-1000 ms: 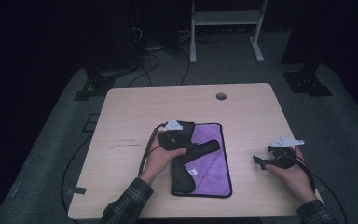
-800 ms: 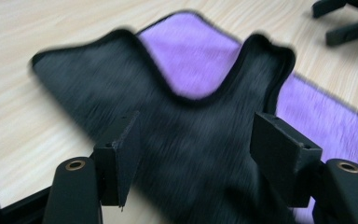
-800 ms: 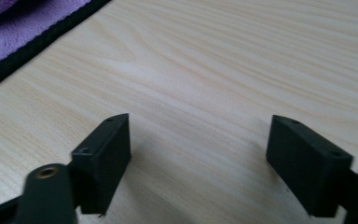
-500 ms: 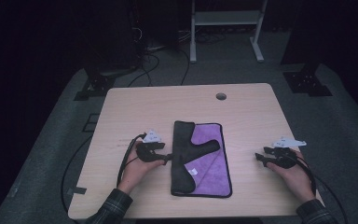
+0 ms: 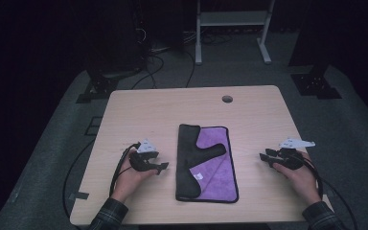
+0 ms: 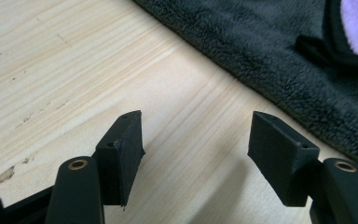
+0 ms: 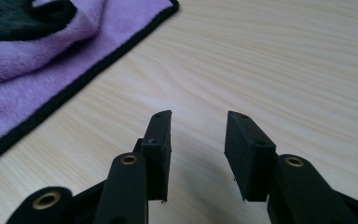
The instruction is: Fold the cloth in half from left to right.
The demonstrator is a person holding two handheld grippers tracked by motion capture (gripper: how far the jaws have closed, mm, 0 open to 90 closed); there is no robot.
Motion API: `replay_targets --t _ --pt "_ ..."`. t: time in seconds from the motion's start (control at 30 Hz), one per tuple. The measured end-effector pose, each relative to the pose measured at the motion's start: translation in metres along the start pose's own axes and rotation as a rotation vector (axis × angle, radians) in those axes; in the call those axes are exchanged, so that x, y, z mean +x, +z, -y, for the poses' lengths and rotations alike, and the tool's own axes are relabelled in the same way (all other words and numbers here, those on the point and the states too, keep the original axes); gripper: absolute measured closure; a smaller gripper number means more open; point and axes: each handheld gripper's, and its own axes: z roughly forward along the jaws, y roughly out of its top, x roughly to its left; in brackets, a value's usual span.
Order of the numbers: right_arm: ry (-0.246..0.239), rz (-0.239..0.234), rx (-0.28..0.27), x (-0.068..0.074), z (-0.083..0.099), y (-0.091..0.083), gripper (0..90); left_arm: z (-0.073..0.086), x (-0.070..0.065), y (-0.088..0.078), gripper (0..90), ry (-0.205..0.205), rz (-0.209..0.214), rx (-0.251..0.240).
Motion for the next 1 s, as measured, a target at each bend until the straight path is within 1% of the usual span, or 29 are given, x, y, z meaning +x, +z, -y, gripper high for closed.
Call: replay_targets --t 0.03,0.07,0.17,0.3,0.33,0.4,0.5,0.53,0.57,0.63,0.77,0.8,0.83,0.9,1.0 --pt "0.001 -0.009 -0.006 0.001 -0.002 0.000 60.3 0.001 0.000 0.001 34.5 0.005 -0.003 0.008" --pt "-0.002 -0.020 -0.005 0.002 -0.004 0.001 60.2 0.001 0.000 0.001 34.2 0.011 -0.006 0.001" --pt "-0.014 -0.046 -0.014 0.005 -0.010 0.003 59.3 0.001 0.001 0.002 34.4 0.024 -0.003 -0.001" --pt "-0.028 -0.070 -0.019 0.011 -0.017 0.008 58.6 0.005 0.003 0.003 34.0 0.040 -0.005 -0.033" --pt "-0.031 -0.079 -0.022 0.012 -0.019 0.009 58.6 0.006 0.003 0.003 33.3 0.051 -0.009 -0.034" --pt "-0.038 -0.094 -0.026 0.015 -0.023 0.010 58.4 0.006 0.004 0.003 31.9 0.057 -0.002 -0.032" --pt "-0.057 -0.112 -0.025 0.020 -0.031 0.013 58.2 0.005 0.003 0.004 24.0 0.068 0.009 -0.020" --pt "-0.059 -0.120 -0.020 0.022 -0.034 0.015 58.0 0.005 0.003 0.004 21.9 0.067 0.002 -0.013" --pt "-0.062 -0.123 -0.029 0.023 -0.036 0.017 58.0 0.005 0.003 0.004 18.1 0.064 -0.002 -0.010" --pt "-0.081 -0.135 -0.020 0.028 -0.041 0.020 57.9 0.005 0.003 0.005 16.9 0.066 0.000 -0.005" --pt "-0.108 -0.152 -0.024 0.037 -0.051 0.026 57.6 0.004 0.002 0.006 8.6 0.064 -0.002 0.016" --pt "-0.111 -0.158 -0.029 0.039 -0.052 0.028 57.7 0.004 0.003 0.007 5.2 0.063 -0.009 0.027" --pt "-0.121 -0.164 -0.018 0.042 -0.055 0.030 57.7 0.004 0.003 0.008 2.1 0.061 -0.008 0.028" --pt "-0.146 -0.162 -0.011 0.046 -0.060 0.032 57.9 0.004 0.002 0.008 1.9 0.058 -0.008 0.028" --pt "-0.152 -0.182 -0.024 0.050 -0.068 0.036 58.0 0.004 0.002 0.008 1.4 0.057 -0.006 0.031"
